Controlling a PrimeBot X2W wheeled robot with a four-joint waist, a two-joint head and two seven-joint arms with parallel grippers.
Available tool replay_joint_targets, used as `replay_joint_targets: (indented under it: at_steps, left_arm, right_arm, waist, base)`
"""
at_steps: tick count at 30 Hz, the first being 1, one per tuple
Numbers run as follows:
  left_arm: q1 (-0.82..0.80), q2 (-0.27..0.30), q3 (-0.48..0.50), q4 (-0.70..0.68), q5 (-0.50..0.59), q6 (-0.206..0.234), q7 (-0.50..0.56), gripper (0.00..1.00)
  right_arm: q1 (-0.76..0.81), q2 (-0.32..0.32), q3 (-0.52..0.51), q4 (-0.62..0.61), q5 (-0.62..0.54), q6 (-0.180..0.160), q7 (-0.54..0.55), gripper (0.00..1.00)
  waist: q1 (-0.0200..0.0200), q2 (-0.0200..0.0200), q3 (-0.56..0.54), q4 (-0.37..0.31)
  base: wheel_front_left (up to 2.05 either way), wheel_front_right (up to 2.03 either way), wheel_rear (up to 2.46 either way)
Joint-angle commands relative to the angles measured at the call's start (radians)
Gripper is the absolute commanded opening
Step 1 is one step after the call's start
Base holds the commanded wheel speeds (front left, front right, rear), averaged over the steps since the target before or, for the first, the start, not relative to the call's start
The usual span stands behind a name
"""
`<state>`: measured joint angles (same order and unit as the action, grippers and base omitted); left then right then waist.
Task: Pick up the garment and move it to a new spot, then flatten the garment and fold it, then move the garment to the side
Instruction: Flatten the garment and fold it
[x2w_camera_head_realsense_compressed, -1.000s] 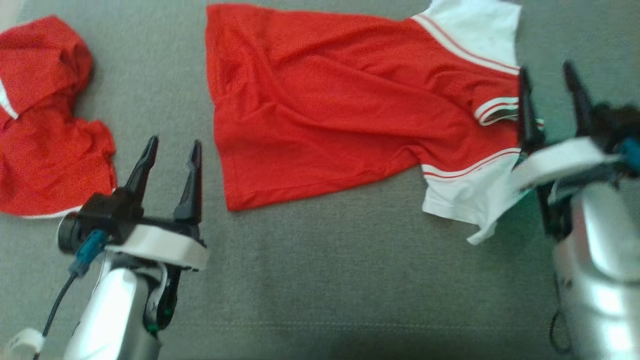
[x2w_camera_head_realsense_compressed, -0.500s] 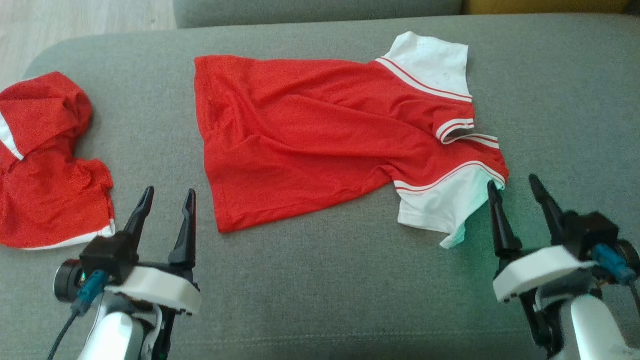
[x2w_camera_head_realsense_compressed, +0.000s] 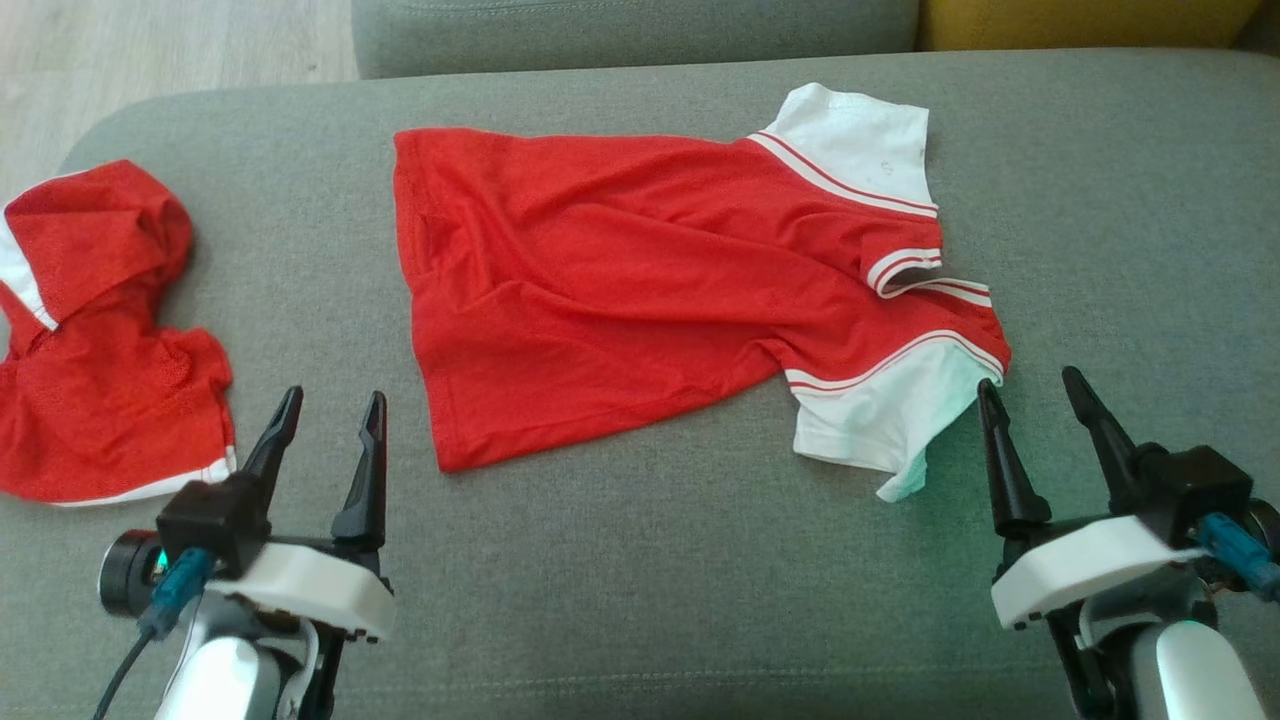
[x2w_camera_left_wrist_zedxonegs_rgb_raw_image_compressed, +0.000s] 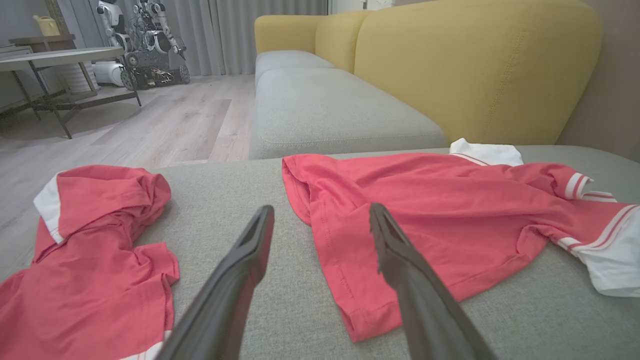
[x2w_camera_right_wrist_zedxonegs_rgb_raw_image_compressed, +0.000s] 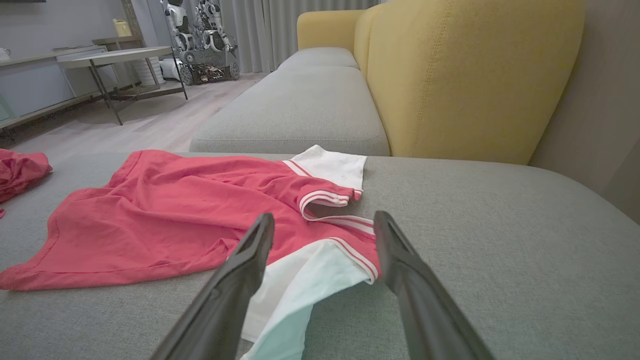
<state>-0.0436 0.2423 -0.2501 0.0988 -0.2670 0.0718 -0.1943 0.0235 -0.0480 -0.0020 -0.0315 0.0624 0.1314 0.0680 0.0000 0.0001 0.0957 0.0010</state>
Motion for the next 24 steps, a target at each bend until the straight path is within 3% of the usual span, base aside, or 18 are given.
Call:
replay_joint_targets:
  at_steps: [1,9,13,20,24]
  left_arm:
    - [-0.028,0.024,0.033,-0.036,-0.007,0.006,-0.003,1.00]
    - [-0.052,0.015,0.024,-0.032,-0.017,0.008,0.005,1.00]
    - [-0.105,0.001,0.002,0.000,-0.032,-0.014,0.037,1.00]
    - [-0.195,-0.040,-0.038,0.191,-0.089,-0.074,0.121,1.00]
    - [-0.226,-0.055,-0.044,0.307,-0.108,-0.084,0.144,1.00]
  right_arm:
    - [-0.021,-0.003,0.025,-0.044,0.007,-0.001,0.000,1.00]
    - [-0.025,-0.002,0.031,-0.053,0.026,-0.001,0.002,1.00]
    - [-0.040,-0.002,0.034,-0.058,0.034,-0.001,-0.001,1.00]
    - [-0.064,-0.002,0.058,-0.049,0.054,-0.001,-0.013,1.00]
    - [-0.076,-0.002,0.072,-0.035,0.061,-0.001,-0.019,1.00]
  waist:
    - [0.0000,-0.0001,0.000,0.000]
    - [0.0000,-0.0001,0.006,0.000]
    - [0.0000,-0.0001,0.028,-0.006]
    - [0.0000,-0.0001,0.084,-0.035]
    - [0.0000,-0.0001,0.109,-0.058]
  base:
    - [0.00,0.00,0.00]
    - [0.00,0.00,0.00]
    - [0.00,0.00,0.00]
    - [0.00,0.00,0.00]
    - [0.00,0.00,0.00]
